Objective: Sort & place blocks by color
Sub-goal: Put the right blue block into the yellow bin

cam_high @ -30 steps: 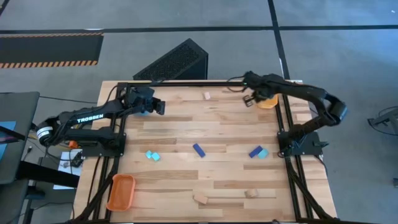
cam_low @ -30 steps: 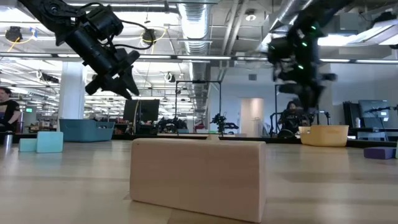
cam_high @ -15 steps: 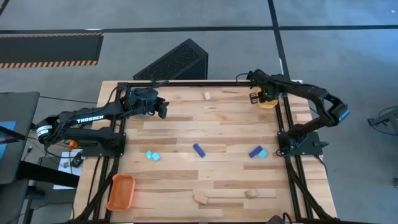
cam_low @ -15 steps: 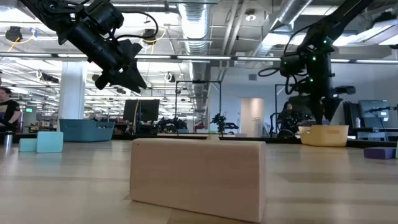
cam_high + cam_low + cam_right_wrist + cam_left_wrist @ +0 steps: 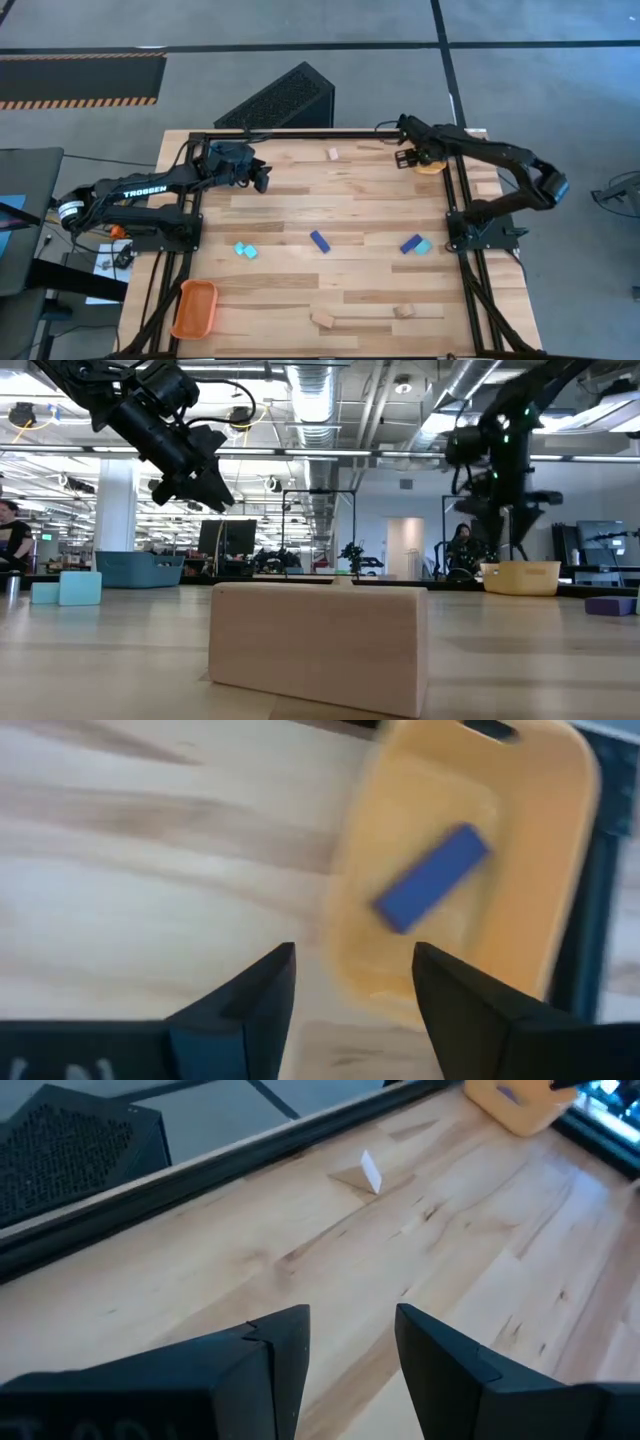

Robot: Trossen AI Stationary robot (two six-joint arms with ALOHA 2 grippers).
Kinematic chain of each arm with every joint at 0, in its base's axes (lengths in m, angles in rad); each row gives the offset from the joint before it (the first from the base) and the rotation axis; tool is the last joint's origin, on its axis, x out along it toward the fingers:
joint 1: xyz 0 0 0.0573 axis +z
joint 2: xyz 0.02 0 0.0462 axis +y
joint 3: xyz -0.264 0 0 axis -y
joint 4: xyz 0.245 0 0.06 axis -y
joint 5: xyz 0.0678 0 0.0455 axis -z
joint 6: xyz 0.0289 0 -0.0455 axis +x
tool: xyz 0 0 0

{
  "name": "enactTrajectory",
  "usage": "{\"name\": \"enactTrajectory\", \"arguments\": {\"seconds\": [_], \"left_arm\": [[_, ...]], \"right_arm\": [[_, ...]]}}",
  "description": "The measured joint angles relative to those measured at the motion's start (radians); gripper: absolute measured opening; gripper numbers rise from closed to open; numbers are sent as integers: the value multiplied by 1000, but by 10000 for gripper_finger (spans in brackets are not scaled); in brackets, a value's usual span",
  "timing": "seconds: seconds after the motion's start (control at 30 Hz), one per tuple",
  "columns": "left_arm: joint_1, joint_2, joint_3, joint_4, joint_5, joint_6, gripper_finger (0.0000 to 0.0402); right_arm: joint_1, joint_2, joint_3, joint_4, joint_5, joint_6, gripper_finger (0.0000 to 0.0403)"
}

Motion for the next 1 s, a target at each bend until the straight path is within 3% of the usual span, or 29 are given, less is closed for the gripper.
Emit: {"name": "enactTrajectory", "arguments": {"seconds": [0.13,0.33,0.5,0.73,0.9,1.0], "left_arm": [[-5,0,0,88,-20,-59,134],[-19,0,0,265,30,-132,134],[-89,0,0,303,-21,-247,134],[-299,0,0,295,-226,-367,134],[-490,0,0,292,-363,-458,134],[-598,0,0,265,-391,-526,134]], "right_arm": [[169,-80,0,2,2,70,210],[428,-159,-22,13,3,179,203],[669,-199,-61,16,-22,141,205],[972,-197,-91,109,-30,165,205],[1128,-170,-104,182,-78,63,205],[1187,-148,-105,167,-84,54,205]]}}
